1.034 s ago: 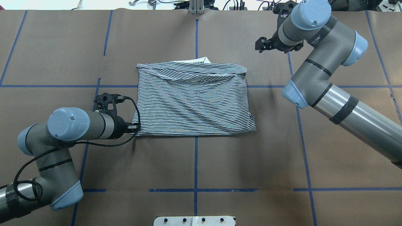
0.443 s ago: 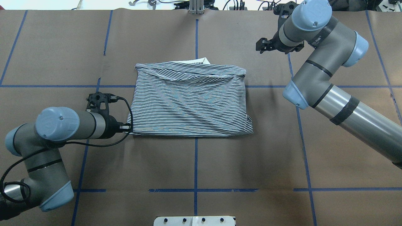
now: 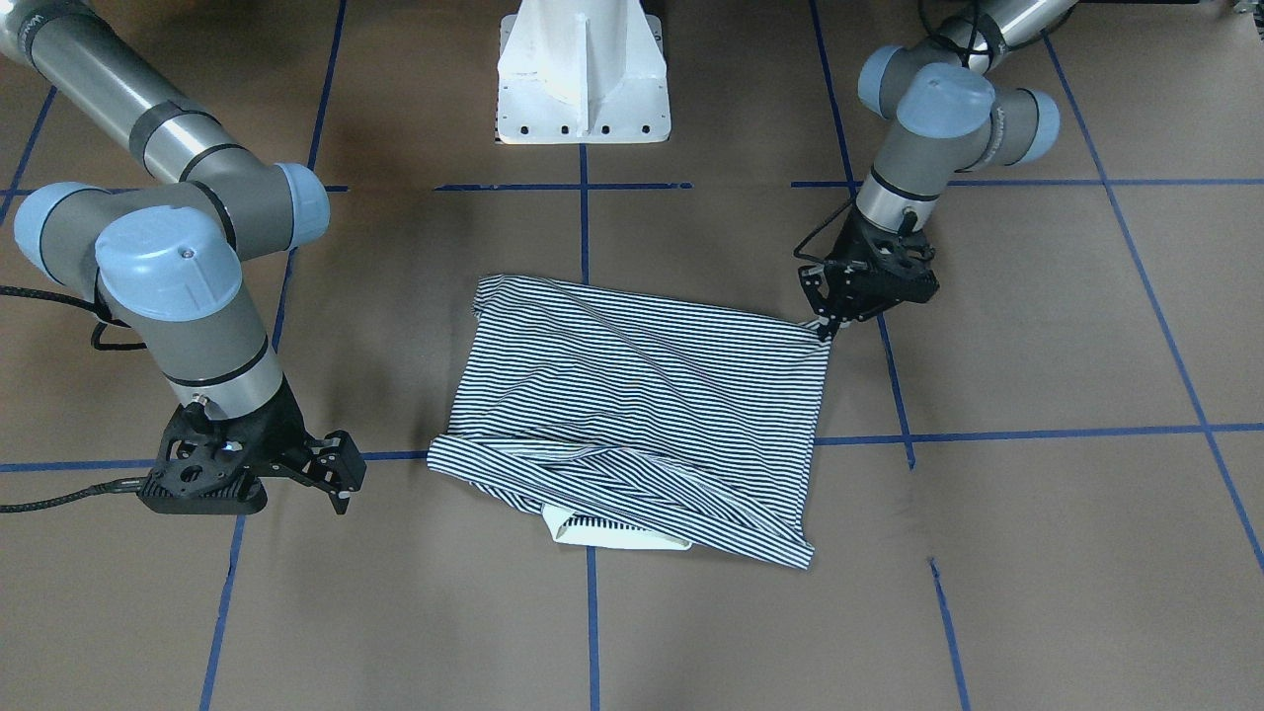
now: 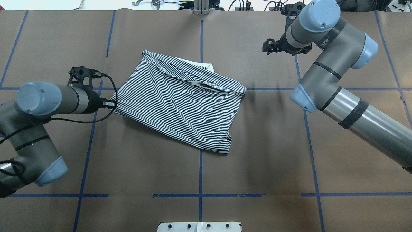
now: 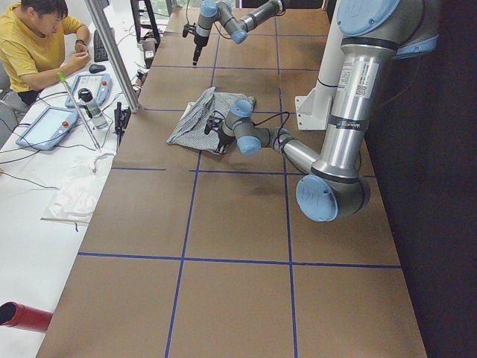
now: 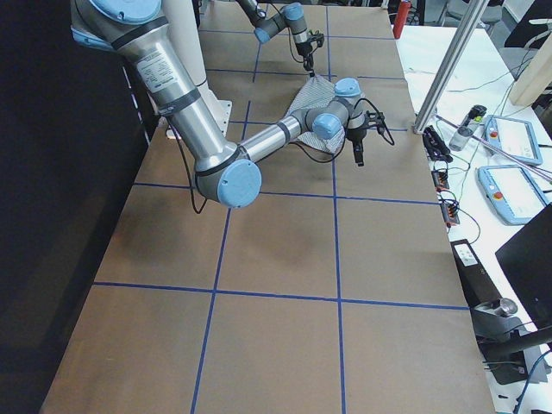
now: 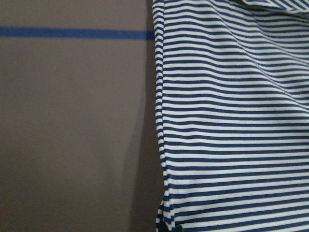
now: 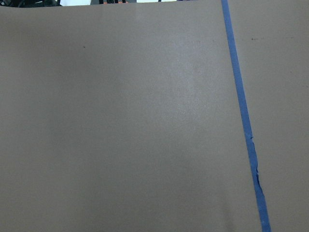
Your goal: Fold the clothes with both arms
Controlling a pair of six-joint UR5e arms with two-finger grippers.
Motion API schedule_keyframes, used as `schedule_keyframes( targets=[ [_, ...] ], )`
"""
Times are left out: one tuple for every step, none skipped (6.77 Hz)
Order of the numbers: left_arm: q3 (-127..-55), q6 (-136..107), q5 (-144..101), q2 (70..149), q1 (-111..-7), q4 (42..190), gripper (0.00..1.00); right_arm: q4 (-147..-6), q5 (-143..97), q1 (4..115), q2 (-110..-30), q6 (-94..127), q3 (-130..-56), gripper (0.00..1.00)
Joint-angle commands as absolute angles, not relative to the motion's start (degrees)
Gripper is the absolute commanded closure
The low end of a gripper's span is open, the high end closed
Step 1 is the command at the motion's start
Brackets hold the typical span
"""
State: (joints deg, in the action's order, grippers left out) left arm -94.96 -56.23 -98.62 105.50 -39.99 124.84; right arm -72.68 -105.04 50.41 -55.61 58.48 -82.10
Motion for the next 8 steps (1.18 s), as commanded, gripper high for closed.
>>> schedule_keyframes(
  targets=[
    [-76.40,-52.13,-95.38,118.76,-46.91,125.67,1.00,-72.69,-105.03,50.19,-55.55,60.55,-82.26,0.00],
    [-68.55,-49.33,-92.75,125.61,-48.85,125.77,1.00,-72.77,-104.94,50.10,-55.55,62.12,-82.79,0.00],
    [-59.42,-47.74,-91.85,131.34,-50.52,128.21,1.00,-72.77,-104.94,50.01,-55.63,63.01,-83.40,0.00],
    [-53.06,-42.77,-90.28,132.70,-52.10,133.97,1.00,-72.77,-104.85,49.66,-55.63,64.06,-83.50,0.00],
    [-53.09,-38.89,-90.44,132.37,-52.82,134.73,0.57,-72.77,-104.85,49.14,-55.63,65.03,-83.67,0.00],
    [-53.70,-36.59,-91.14,131.23,-52.82,135.26,0.01,-72.69,-104.59,47.83,-55.11,67.30,-83.67,0.00],
    [-55.62,-35.43,-94.88,131.22,-53.87,135.26,0.00,-72.25,-104.42,45.99,-53.80,72.28,-83.58,0.00],
    [-57.03,-35.07,-100.40,130.52,-54.92,135.61,0.00,-72.86,-102.93,43.79,-50.31,79.03,-82.63,0.05]
  ],
)
